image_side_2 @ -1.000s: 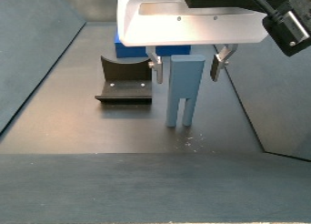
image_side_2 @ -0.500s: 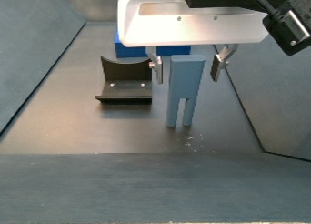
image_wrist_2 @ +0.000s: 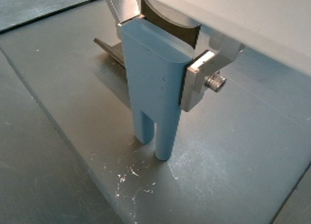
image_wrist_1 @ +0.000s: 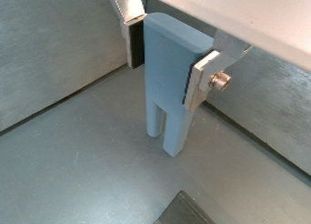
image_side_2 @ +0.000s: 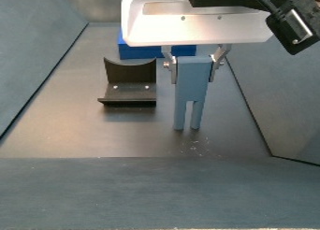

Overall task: Pick up the square-circle object. Move up. Rotate the square-circle object. Move to above the board. Insert the square-circle object.
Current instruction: Pick up the square-circle object, then move up.

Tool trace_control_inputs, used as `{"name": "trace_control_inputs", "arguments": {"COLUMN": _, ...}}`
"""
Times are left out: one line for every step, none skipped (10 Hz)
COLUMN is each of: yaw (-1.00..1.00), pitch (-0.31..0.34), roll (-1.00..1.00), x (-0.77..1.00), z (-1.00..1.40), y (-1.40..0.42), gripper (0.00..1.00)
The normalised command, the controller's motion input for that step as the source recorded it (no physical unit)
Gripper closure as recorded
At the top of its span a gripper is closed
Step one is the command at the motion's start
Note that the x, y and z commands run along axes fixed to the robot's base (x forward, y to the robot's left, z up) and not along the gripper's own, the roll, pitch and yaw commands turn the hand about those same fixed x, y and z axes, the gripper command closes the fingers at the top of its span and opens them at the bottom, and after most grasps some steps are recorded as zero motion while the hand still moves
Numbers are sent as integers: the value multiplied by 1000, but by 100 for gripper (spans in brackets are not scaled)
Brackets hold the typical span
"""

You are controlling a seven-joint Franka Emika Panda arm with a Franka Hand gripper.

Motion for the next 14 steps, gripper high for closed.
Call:
{"name": "trace_control_inputs", "arguments": {"yaw": 0, "pitch": 0, "roll": 0, "x": 0, "z": 0, "y": 0, "gripper": 100}}
{"name": "trace_control_inputs", "arguments": {"yaw": 0, "pitch": 0, "roll": 0, "x": 0, "z": 0, "y": 0, "gripper": 100}}
{"name": "trace_control_inputs", "arguments": {"yaw": 0, "pitch": 0, "roll": 0, "x": 0, "z": 0, "y": 0, "gripper": 100}}
{"name": "trace_control_inputs", "arguments": {"yaw": 0, "pitch": 0, "roll": 0, "x": 0, "z": 0, "y": 0, "gripper": 100}}
{"name": "trace_control_inputs", "arguments": {"yaw": 0, "pitch": 0, "roll": 0, "x": 0, "z": 0, "y": 0, "gripper": 100}}
{"name": "trace_control_inputs", "arguments": {"yaw": 0, "pitch": 0, "roll": 0, "x": 0, "z": 0, "y": 0, "gripper": 100}}
{"name": "trace_control_inputs", "arguments": {"yaw": 0, "pitch": 0, "roll": 0, "x": 0, "z": 0, "y": 0, "gripper": 100}}
{"name": "trace_control_inputs", "arguments": {"yaw": 0, "pitch": 0, "roll": 0, "x": 0, "z": 0, "y": 0, "gripper": 100}}
{"name": "trace_control_inputs", "arguments": {"yaw": 0, "pitch": 0, "roll": 0, "x": 0, "z": 0, "y": 0, "gripper": 100}}
{"name": "trace_control_inputs", "arguments": {"yaw": 0, "pitch": 0, "roll": 0, "x": 0, "z": 833, "y": 0, "gripper": 100}}
{"name": "trace_control_inputs", "arguments": {"yaw": -36, "pitch": 14, "roll": 20, "x": -4, "z": 821, "y": 1, "gripper": 100}}
{"name": "trace_control_inputs", "arguments": {"yaw": -39, "pitch": 55, "roll": 28, "x": -23, "z": 637, "y": 6, "gripper": 100}}
{"name": "trace_control_inputs", "arguments": {"yaw": -36, "pitch": 66, "roll": 34, "x": -21, "z": 535, "y": 8, "gripper": 100}}
{"name": "trace_control_inputs", "arguments": {"yaw": -30, "pitch": 76, "roll": 44, "x": -11, "z": 373, "y": 8, "gripper": 100}}
